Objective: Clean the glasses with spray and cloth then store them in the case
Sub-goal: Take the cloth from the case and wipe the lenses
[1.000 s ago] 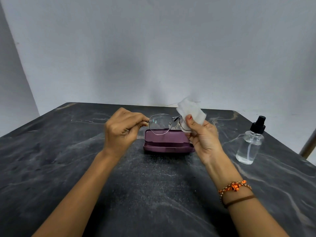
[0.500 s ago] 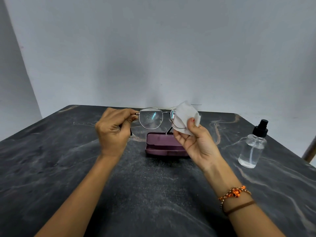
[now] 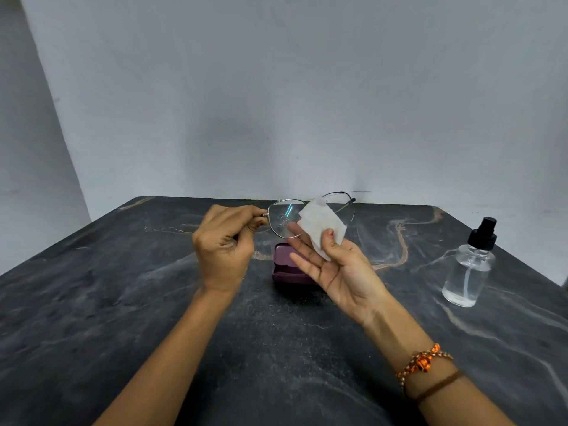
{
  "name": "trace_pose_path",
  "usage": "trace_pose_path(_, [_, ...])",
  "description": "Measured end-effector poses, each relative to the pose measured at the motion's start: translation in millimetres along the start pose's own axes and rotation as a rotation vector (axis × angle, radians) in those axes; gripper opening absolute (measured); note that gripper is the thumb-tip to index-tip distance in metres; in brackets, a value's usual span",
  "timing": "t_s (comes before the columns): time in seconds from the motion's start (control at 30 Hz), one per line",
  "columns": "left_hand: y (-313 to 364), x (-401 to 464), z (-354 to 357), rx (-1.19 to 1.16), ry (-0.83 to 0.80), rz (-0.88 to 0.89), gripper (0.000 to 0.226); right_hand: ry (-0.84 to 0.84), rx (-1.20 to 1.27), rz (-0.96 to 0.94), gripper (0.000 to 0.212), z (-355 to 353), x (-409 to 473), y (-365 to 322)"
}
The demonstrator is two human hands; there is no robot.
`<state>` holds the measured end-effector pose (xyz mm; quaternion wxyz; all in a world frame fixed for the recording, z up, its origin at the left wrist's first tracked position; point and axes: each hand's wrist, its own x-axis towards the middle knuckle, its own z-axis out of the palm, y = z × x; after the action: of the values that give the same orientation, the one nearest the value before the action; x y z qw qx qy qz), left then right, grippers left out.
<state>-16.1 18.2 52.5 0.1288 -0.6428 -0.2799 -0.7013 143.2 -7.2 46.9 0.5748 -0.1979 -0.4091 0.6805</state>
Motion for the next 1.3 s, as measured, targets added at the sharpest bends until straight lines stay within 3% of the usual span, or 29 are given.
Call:
trace_pose_path(0.63, [4.9, -3.9, 2.3, 0.004, -0.006, 0.025, 0.013, -0.030, -0.166, 0.092, 0.049, 2.7, -3.5, -6.4])
trace_pose_path(0.77, [4.2, -2.1, 1.0, 0.016, 0.010, 0.006, 0.014, -0.041, -0.285, 0.206, 0.030, 3.0, -5.1, -5.4])
trace_pose_path(0.97, [8.6, -4.5, 3.5, 0.027, -0.027, 0.030, 0.013, -0.027, -0.122, 0.113, 0.047, 8.6, -4.4, -3.2])
trace_pose_path(1.1, [8.4, -5.2, 3.1, 0.058, -0.050, 0.033, 0.012, 0.029, -0.017, 0.055, 0.043, 7.2, -3.0, -8.1])
trace_pose_path(1.3, [8.6, -6.7, 3.0, 0.070, -0.082, 0.061, 0.009, -0.019, -0.188, 0.151, 0.042, 12.0, -6.0, -3.0])
